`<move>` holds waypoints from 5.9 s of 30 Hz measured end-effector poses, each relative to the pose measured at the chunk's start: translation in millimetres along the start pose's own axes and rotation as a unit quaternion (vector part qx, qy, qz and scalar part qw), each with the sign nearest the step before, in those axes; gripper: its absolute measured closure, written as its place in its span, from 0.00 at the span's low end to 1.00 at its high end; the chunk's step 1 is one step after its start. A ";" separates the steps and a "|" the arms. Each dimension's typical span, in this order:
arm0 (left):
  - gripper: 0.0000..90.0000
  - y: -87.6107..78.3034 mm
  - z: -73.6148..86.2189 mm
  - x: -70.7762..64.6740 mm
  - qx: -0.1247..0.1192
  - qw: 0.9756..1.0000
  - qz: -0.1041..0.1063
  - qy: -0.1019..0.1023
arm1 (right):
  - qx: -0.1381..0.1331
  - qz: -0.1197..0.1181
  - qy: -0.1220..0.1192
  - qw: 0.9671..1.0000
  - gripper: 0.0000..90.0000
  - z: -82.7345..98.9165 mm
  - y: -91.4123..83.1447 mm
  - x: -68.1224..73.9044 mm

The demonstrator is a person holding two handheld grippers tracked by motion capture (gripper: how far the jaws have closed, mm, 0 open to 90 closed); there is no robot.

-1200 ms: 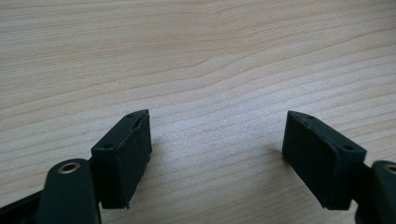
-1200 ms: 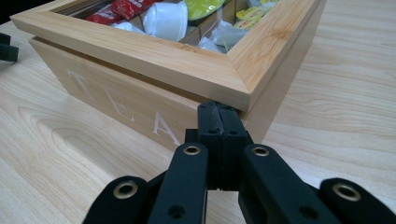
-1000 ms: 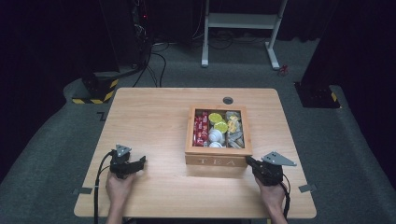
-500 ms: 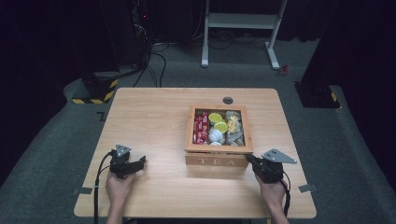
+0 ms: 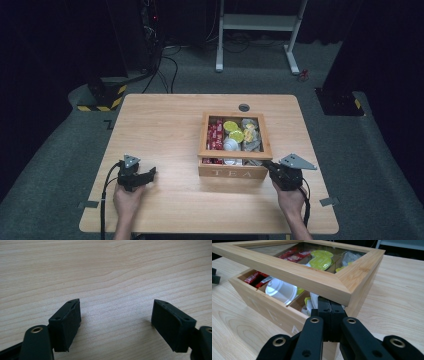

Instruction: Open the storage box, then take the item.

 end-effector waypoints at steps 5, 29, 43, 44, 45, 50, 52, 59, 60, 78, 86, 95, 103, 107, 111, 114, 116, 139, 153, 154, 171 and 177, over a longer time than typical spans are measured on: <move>0.27 -0.1 0.0 0.1 0.000 1.000 0.001 0.000 | -0.005 0.000 -0.003 1.000 1.00 -6.6 0.8 -0.5; 0.29 0.3 0.1 -0.8 0.004 1.000 -0.011 0.006 | -0.017 0.002 -0.020 1.000 1.00 -36.5 0.2 -4.5; 0.27 1.1 0.2 -3.2 0.004 1.000 -0.006 0.008 | -0.017 -0.013 -0.014 1.000 1.00 -50.7 -0.7 -9.1; 0.27 1.3 0.1 -3.5 0.004 1.000 -0.007 0.007 | -0.018 -0.013 -0.013 1.000 1.00 -51.5 -0.7 -9.2; 0.27 1.3 0.1 -3.5 0.004 1.000 -0.007 0.007 | -0.018 -0.013 -0.012 1.000 1.00 -52.7 -0.8 -9.6; 0.23 3.3 -0.8 -5.4 0.010 1.000 -0.003 0.010 | -0.018 -0.014 -0.012 1.000 1.00 -58.1 -0.9 -10.8; 0.22 4.4 -1.4 -6.7 0.010 1.000 -0.002 0.010 | -0.019 -0.014 -0.013 1.000 1.00 -60.6 -0.8 -11.4; 0.27 7.0 -7.0 -9.5 0.011 1.000 0.024 0.006 | -0.016 -0.012 -0.016 1.000 1.00 -66.5 -0.9 -12.4; 0.27 6.9 -7.7 -10.2 0.011 1.000 0.027 0.008 | -0.016 -0.012 -0.017 1.000 1.00 -66.8 -0.9 -12.6; 0.30 0.8 -37.1 -56.5 -0.027 0.990 0.129 0.041 | -0.019 -0.014 -0.017 1.000 1.00 -79.4 1.7 -13.5; 0.30 2.4 -53.2 -89.3 -0.036 0.983 0.165 0.071 | -0.024 -0.013 -0.017 0.999 1.00 -83.1 3.1 -13.7; 0.31 5.2 -68.1 -113.9 -0.039 0.978 0.184 0.092 | -0.027 -0.016 -0.018 0.999 1.00 -87.2 4.1 -15.2; 0.32 8.0 -79.3 -133.5 -0.040 0.972 0.206 0.107 | -0.026 -0.020 -0.020 0.999 1.00 -91.2 4.7 -16.8; 0.32 10.4 -84.3 -143.0 -0.035 0.969 0.213 0.116 | -0.025 -0.021 -0.019 0.999 1.00 -93.5 5.3 -17.4; 0.32 12.7 -90.7 -151.3 -0.038 0.966 0.222 0.125 | -0.024 -0.022 -0.024 0.999 1.00 -96.7 5.9 -18.6; 0.33 15.8 -93.9 -159.6 -0.037 0.964 0.231 0.125 | -0.025 -0.024 -0.021 0.999 1.00 -97.9 6.2 -19.2; 0.33 18.3 -95.5 -164.8 -0.034 0.963 0.233 0.128 | -0.026 -0.024 -0.019 0.999 1.00 -98.3 6.5 -19.4; 0.41 56.2 -113.1 -217.9 -0.009 0.952 0.257 0.164 | -0.021 -0.030 -0.015 0.999 1.00 -105.1 9.5 -21.2; 0.42 73.3 -117.1 -239.2 0.003 0.951 0.252 0.179 | -0.017 -0.027 -0.018 0.999 1.00 -107.2 9.8 -21.0; 0.42 74.3 -116.7 -240.0 0.006 0.951 0.253 0.180 | -0.017 -0.027 -0.019 0.999 1.00 -107.4 9.8 -21.0; 0.49 86.7 -117.8 -235.9 0.009 0.956 0.226 0.187 | -0.019 -0.030 -0.019 0.999 1.00 -107.0 9.9 -21.5; 0.51 87.5 -116.9 -236.9 0.015 0.954 0.227 0.196 | -0.016 -0.028 -0.022 0.999 1.00 -106.5 9.8 -21.2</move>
Point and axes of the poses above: each handheld gripper's, and its own axes: y roughly forward along the jaws, z roughly out of its underside, x roughly to its left, the point moved 5 cm from there along y, roughly forward along the jaws, and after that the axes turned 12 degrees about z, right-handed, at the moved point
